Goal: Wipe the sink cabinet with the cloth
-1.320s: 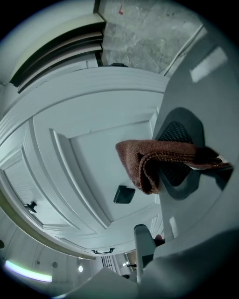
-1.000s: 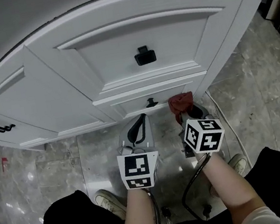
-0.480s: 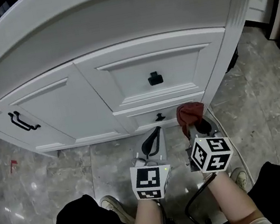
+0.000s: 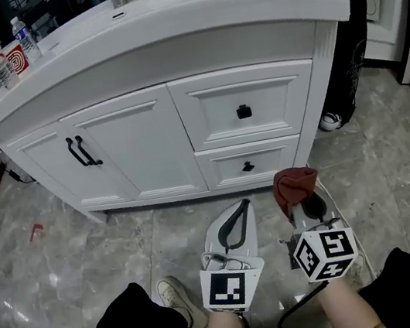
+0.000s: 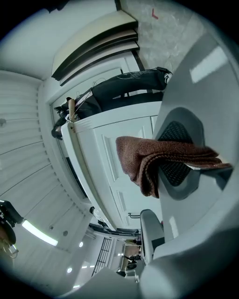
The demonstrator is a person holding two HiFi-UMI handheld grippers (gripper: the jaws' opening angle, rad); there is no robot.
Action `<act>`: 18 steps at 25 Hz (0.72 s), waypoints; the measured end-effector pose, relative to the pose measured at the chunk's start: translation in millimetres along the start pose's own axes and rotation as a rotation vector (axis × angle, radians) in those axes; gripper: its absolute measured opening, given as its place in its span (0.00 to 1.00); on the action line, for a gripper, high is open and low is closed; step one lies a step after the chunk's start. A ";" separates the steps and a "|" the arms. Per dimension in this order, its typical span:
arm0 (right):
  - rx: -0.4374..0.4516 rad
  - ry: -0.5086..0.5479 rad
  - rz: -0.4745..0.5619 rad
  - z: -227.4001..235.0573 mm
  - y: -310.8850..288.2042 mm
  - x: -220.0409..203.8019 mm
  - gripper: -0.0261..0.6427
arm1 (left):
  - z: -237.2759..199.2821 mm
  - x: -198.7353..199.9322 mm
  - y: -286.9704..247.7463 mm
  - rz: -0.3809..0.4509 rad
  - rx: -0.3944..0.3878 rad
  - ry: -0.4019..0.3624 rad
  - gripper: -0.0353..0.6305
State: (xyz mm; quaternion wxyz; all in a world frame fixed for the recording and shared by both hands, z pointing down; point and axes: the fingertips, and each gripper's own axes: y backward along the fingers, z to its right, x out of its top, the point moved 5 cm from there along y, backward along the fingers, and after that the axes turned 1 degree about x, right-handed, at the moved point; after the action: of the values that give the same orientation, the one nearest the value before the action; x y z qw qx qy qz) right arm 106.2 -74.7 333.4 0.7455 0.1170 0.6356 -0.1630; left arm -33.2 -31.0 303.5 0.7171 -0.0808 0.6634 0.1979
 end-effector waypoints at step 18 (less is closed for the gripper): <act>0.031 0.024 0.015 -64.4 181.0 11.7 0.16 | 74.5 56.3 157.4 0.054 -0.051 0.021 0.05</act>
State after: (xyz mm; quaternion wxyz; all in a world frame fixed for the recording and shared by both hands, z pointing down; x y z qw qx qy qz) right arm 120.2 115.3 305.4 0.7369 0.1353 0.6412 -0.1660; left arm -23.9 150.2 279.2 0.7023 -0.0829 0.6675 0.2331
